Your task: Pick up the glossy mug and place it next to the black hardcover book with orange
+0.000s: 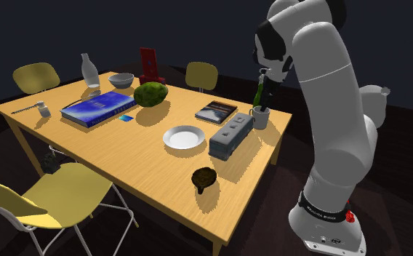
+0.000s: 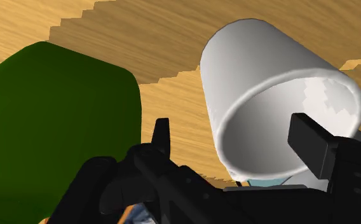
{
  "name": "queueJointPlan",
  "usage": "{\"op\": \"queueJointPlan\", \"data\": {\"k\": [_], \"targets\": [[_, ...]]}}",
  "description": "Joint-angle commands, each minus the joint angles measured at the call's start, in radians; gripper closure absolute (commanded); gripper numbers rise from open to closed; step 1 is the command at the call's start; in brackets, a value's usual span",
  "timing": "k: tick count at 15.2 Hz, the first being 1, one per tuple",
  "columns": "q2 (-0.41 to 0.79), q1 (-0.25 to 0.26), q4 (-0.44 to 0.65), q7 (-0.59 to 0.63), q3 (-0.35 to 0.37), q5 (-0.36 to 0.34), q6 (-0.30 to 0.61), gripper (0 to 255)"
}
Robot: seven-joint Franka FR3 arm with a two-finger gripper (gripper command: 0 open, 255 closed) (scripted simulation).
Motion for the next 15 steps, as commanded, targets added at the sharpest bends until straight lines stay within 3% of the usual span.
{"op": "queueJointPlan", "data": {"k": [1,3,7,15], "targets": [[0.0,0.0,0.0,0.0,0.0,0.0,0.0,0],[-0.001,0.001,-0.001,0.0,0.0,0.0,0.0,0],[-0.066,0.02,0.035,0.042,-0.066,-0.082,-0.073,0],[-0.066,0.02,0.035,0.042,-0.066,-0.082,-0.073,0]]}}
